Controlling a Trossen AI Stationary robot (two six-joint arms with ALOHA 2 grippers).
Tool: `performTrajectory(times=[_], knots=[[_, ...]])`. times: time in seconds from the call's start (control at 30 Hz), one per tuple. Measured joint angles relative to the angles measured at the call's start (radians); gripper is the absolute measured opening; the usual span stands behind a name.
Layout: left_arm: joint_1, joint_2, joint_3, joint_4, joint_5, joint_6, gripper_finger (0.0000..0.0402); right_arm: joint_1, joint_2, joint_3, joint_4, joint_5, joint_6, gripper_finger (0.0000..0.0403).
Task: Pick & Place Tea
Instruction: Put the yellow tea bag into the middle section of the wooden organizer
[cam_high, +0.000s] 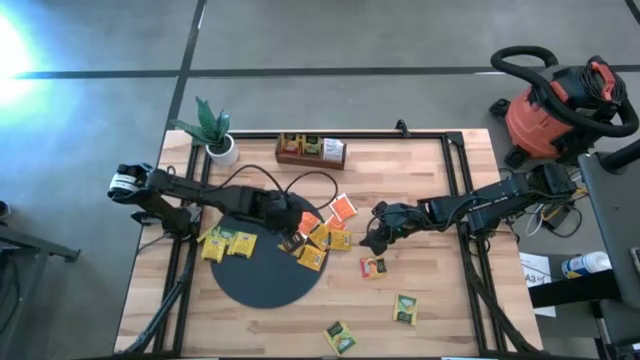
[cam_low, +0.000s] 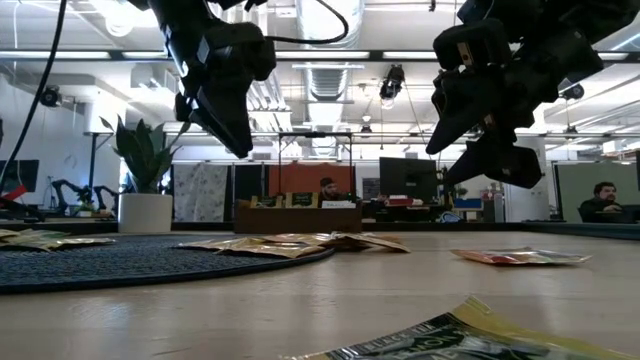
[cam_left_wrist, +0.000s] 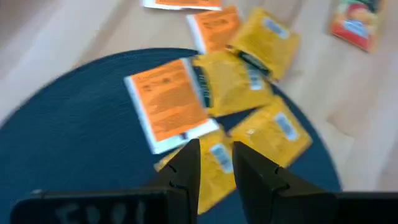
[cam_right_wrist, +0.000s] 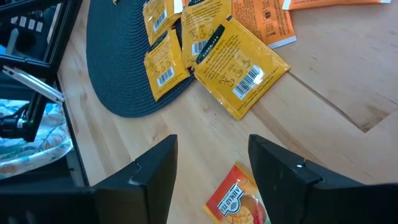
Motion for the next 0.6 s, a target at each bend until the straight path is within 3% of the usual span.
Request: performTrajectory(times=[0.33, 0.6], knots=[[-0.048, 0.008, -0.008, 0.101, 0.051, 0.096, 0.0087, 0.0, 0.0, 0.0, 0.0, 0.0, 0.0, 0.0194], [-0.077, 0.034, -0.009, 0.194, 0.073, 0.07, 0.0087, 0.0, 0.0, 0.003, 0.002, 0.001, 0.002, 0.0194]])
